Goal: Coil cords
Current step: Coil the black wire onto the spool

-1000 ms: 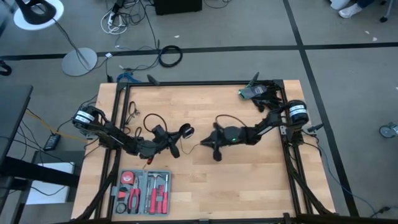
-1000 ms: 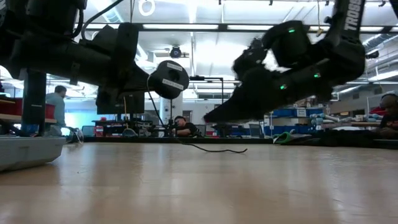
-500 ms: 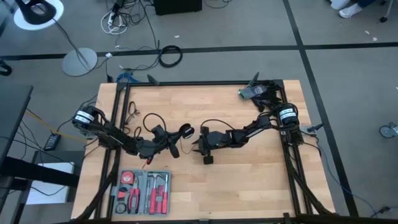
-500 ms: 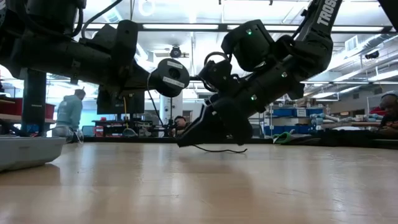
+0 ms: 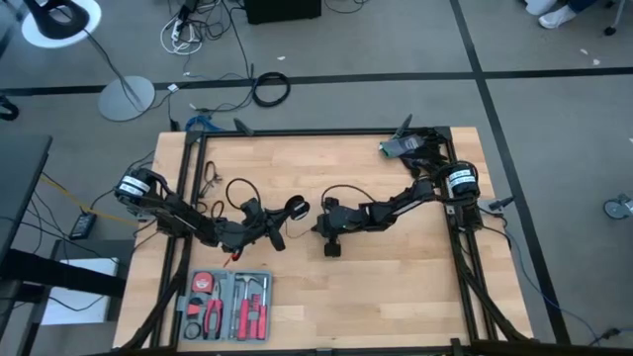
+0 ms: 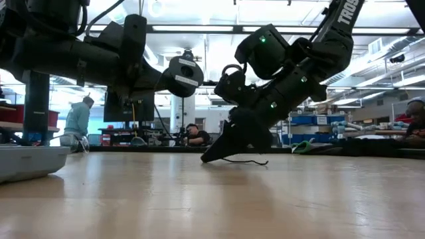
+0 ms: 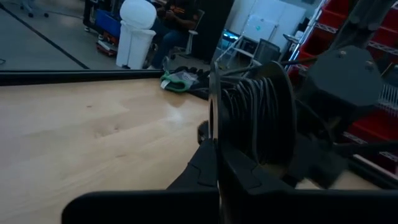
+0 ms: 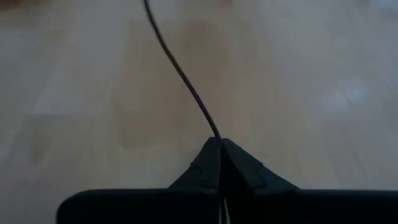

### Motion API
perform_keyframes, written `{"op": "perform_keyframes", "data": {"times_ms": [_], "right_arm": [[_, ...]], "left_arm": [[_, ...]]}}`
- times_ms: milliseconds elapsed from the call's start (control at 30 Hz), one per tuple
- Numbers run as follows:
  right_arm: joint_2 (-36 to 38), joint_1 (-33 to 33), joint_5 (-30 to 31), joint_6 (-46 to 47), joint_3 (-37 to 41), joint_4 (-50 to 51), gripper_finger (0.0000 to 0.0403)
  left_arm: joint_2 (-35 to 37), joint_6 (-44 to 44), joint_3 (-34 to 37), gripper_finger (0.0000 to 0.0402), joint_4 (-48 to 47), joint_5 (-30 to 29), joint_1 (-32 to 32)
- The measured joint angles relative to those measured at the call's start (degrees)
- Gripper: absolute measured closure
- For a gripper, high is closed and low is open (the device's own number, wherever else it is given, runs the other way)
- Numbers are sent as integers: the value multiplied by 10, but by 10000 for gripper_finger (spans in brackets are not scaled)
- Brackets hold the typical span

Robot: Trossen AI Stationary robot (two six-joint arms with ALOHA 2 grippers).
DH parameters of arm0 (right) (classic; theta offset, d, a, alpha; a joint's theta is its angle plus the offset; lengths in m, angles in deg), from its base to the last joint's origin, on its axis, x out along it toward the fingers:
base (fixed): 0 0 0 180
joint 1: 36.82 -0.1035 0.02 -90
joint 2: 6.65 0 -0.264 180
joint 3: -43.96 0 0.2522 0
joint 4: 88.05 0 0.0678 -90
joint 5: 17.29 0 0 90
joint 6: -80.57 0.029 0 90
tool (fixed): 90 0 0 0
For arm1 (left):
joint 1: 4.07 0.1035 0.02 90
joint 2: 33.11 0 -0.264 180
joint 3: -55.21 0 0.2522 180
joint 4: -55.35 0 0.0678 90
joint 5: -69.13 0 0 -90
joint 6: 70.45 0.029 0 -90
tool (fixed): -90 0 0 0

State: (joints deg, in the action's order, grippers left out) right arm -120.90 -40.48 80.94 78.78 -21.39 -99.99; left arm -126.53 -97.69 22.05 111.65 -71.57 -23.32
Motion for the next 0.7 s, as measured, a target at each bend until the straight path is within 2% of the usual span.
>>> {"op": "perform_keyframes", "data": {"times_ms": [233,467,700], "right_arm": [[57,43,2,113,0,140,401],[156,76,39,123,2,303,401],[239,118,9,172,-10,327,402]], "left_arm": [[0,7,0,401,0,18,0],[0,16,0,401,-16,18,0],[0,13,0,401,-54,24,0]]}}
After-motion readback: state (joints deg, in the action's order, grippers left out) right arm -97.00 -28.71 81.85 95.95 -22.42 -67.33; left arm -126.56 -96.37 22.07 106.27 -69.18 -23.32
